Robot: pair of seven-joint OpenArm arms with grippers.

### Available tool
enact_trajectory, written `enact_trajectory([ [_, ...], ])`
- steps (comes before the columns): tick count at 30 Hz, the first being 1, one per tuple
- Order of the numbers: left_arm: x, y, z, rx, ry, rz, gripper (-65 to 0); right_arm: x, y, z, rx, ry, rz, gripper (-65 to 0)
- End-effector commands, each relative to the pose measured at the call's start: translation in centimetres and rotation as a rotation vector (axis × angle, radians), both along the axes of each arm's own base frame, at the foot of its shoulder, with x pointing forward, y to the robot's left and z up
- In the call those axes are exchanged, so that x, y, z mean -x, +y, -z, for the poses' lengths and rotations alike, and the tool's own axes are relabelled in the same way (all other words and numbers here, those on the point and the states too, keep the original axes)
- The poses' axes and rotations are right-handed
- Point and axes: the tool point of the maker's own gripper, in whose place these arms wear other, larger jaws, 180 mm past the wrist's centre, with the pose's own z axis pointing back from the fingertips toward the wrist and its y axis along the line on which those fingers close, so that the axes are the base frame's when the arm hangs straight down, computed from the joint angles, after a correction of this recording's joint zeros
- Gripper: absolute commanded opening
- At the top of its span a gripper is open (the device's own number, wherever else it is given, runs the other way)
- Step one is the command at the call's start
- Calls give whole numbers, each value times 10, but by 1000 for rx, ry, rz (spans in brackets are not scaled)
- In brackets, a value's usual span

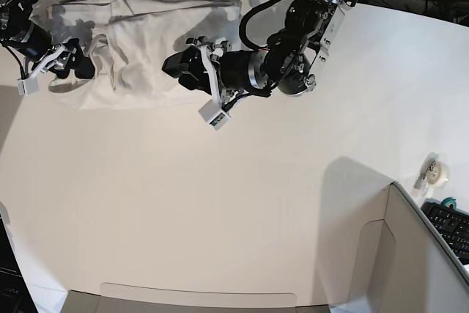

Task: Layout the t-shirt on the table in an organized manner, then fold the t-shirt properly
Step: 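Lay the folded end down and bring both grippers together over the bundle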

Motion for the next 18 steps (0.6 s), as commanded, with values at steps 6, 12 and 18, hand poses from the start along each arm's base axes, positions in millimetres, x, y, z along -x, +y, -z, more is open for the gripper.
enact_trajectory([
  [6,-5,-1,-11,31,-29,-6,-377,29,5,27,59,170,-83,-534],
  [12,-2,2,-7,16,-22,3,-487,16,10,-8,153,61,-138,-650],
  [18,12,35,28,-110,69,-7,-625,3,44,-64,263,-127,-224,-650],
])
